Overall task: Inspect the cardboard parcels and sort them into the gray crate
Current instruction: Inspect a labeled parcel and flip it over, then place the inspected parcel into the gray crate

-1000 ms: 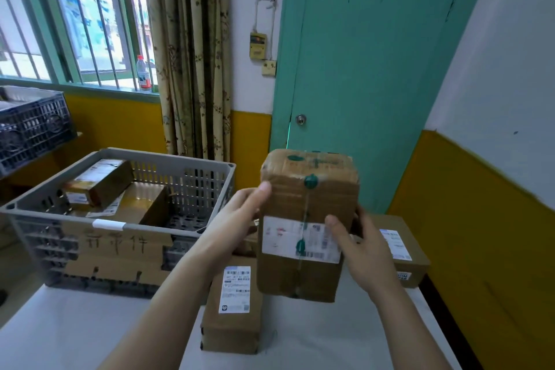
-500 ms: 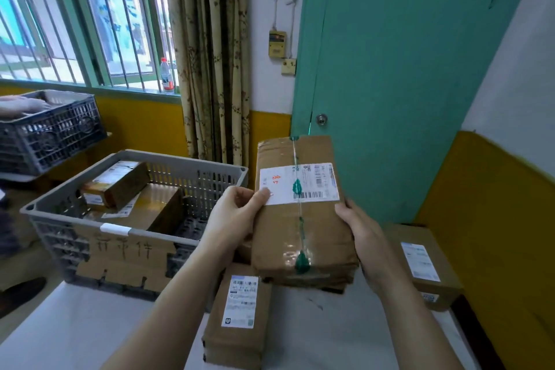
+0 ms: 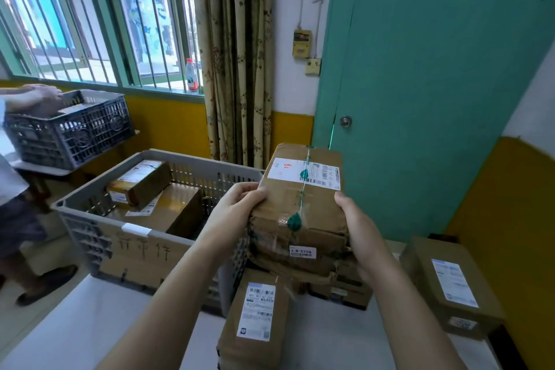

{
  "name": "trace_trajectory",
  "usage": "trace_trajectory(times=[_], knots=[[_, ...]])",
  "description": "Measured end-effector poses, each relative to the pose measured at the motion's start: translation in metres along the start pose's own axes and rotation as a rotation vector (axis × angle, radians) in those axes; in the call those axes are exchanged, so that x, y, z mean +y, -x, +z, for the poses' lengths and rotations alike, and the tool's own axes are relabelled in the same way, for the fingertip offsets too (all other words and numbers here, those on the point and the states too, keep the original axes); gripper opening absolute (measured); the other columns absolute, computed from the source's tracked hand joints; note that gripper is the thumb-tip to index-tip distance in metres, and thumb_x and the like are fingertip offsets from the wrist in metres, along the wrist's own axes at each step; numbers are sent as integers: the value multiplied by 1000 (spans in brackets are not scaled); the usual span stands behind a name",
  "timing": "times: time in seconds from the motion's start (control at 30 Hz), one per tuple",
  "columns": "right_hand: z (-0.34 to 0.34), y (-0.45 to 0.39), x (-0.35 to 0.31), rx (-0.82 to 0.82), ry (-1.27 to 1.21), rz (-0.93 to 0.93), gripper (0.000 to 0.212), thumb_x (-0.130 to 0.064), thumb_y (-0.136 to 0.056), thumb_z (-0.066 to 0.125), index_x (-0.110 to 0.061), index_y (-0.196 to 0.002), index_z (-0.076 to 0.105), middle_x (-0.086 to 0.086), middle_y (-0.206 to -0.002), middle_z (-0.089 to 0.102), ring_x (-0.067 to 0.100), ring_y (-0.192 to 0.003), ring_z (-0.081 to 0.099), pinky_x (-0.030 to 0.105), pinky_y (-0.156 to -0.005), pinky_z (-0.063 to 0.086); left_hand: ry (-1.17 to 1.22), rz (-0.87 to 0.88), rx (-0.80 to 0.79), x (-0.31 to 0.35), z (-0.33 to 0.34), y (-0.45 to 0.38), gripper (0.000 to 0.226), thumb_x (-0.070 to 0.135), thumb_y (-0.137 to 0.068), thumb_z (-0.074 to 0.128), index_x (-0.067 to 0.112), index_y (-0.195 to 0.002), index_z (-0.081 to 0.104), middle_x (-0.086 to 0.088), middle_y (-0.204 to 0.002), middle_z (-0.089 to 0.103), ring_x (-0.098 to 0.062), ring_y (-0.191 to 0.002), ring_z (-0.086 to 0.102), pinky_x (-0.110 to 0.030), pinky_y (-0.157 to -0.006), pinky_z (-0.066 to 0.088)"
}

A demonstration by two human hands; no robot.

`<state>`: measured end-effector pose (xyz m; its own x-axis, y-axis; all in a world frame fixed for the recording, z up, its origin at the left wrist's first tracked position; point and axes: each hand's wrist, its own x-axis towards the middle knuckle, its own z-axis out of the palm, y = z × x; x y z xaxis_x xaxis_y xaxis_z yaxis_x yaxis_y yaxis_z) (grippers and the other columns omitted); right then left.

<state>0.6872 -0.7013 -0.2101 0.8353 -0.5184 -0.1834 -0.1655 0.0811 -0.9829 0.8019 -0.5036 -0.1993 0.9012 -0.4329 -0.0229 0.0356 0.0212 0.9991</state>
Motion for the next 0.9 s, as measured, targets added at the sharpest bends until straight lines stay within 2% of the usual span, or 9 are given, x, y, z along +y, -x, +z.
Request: trace_trajectory(times=[0.27,0.37,0.47,0.53,0.63,0.73,0.77,0.83,0.9], knots=[[78,-21,-19,-21,88,-1,68,-77,-79,48,-35,-129,67,-7,-127,71,22,-122,63,52,-112,43,4,-35,63,8,-66,-28,27,42,-91,65,32,-116,70,-1,-117,72,-22,-103,73,-47,-92,60],[116,-34,-24,-5,112,-24,50,-68,-93,46,-36,-125,68,-9,-119,74,17,-112,66,40,-95,50,-14,-31,77,12,-102,-47,23,39,-94,63,32,-115,70,-1,-116,72,-20,-103,72,-41,-86,60],[156,-47,-29,2,132,-35,43,-65,-97,46,-40,-126,65,-16,-116,71,7,-106,63,28,-76,44,-100,-26,43,15,-140,-69,22,39,-101,57,33,-120,65,1,-119,69,-19,-106,70,-37,-87,57],[184,-60,-30,-9,157,-36,41,-62,-99,44,-40,-127,63,-16,-115,70,6,-106,63,28,-78,45,-145,-1,38,16,-167,-83,21,36,-104,53,34,-122,63,5,-119,69,-15,-106,68,-34,-87,56],[215,-78,-30,-3,216,-26,43,-58,-100,41,-33,-126,65,-9,-114,73,14,-108,65,38,-91,48,-164,10,30,17,-196,-100,19,33,-105,53,38,-121,62,14,-111,69,-5,-99,67,-20,-72,51],[243,-94,-30,26,275,-3,39,-53,-99,43,-26,-113,67,-5,-102,73,14,-95,67,32,-74,47,-199,-10,-9,16,-220,-117,24,31,-107,51,37,-128,60,18,-108,66,-3,-98,66,-18,-69,50],[247,-97,-29,36,294,13,38,-53,-96,45,-24,-107,67,-2,-97,72,18,-92,67,34,-73,48,-218,-21,-25,14,-224,-121,26,30,-107,51,37,-131,58,19,-107,65,-2,-98,64,-18,-68,49],[258,-107,-25,70,313,48,37,-51,-87,48,-21,-95,67,2,-93,72,26,-93,68,40,-81,52,-271,-40,-60,9,-234,-132,31,29,-107,51,35,-137,57,20,-106,64,-1,-99,62,-18,-69,48],[265,-121,-18,96,324,78,29,-45,-85,51,-20,-93,66,4,-103,72,29,-99,67,46,-90,54,-358,-60,-95,0,-240,-145,33,25,-106,53,29,-139,57,15,-107,65,-3,-99,62,-20,-71,49]])
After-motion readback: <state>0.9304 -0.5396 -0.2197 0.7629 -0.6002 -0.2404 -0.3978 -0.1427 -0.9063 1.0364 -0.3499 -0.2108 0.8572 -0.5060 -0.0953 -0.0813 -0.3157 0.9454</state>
